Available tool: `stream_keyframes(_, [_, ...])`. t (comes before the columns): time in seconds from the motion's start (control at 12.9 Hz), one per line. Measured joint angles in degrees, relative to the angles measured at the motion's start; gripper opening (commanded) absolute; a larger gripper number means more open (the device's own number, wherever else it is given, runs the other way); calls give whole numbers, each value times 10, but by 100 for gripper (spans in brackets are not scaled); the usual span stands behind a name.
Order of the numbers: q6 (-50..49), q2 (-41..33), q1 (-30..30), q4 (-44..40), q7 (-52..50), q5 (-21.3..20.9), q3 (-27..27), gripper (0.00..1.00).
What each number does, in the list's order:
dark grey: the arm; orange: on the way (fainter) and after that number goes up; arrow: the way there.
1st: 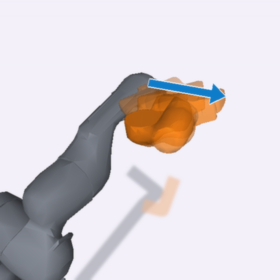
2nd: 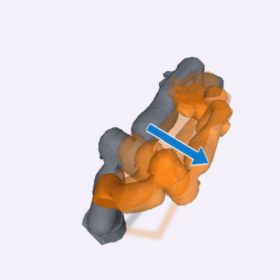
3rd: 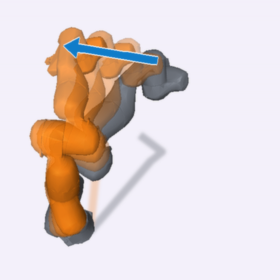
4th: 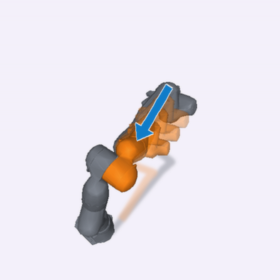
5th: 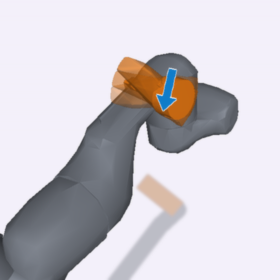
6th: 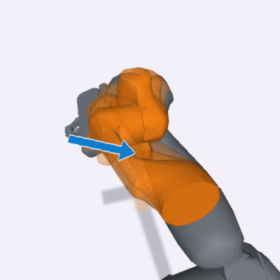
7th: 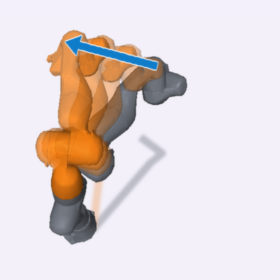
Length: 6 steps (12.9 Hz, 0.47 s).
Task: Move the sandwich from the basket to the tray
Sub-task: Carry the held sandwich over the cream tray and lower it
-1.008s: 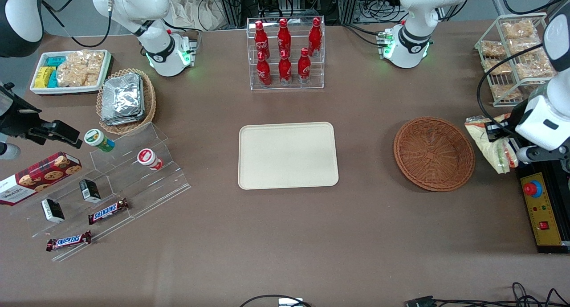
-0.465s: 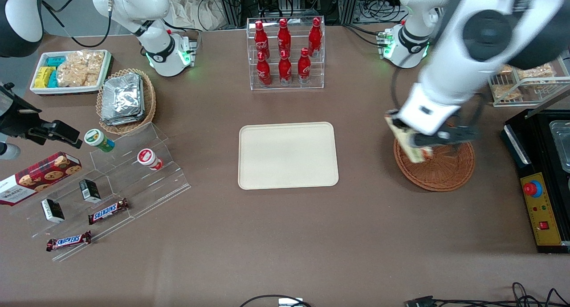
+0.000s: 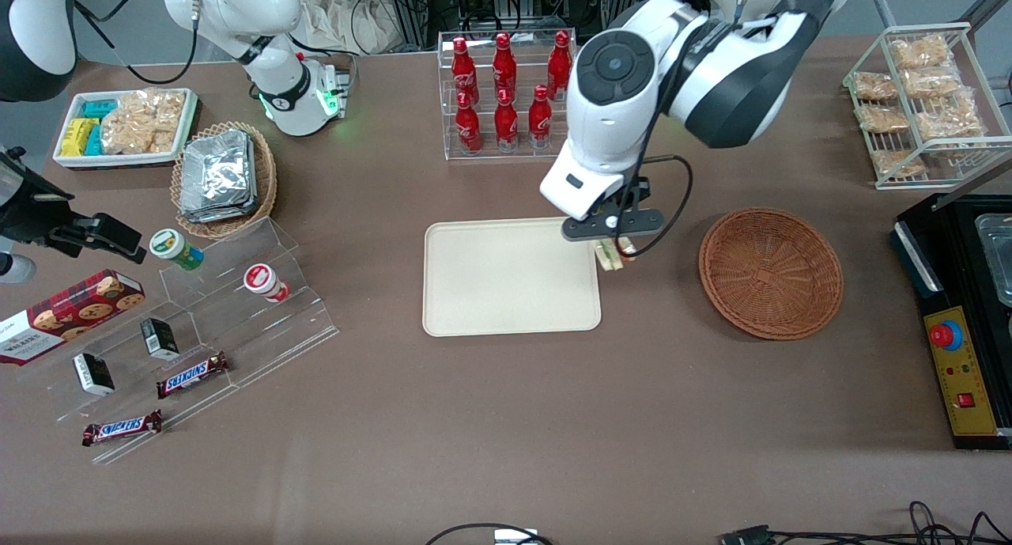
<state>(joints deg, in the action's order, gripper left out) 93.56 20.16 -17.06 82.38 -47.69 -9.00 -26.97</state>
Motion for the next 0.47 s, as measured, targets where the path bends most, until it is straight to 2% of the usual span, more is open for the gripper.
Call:
stream_keyframes(0.23, [106,21,-12,81,-44,-5,0,12])
stream_keyframes(0.47, [204,28,-13,168,-51,-30,2,11])
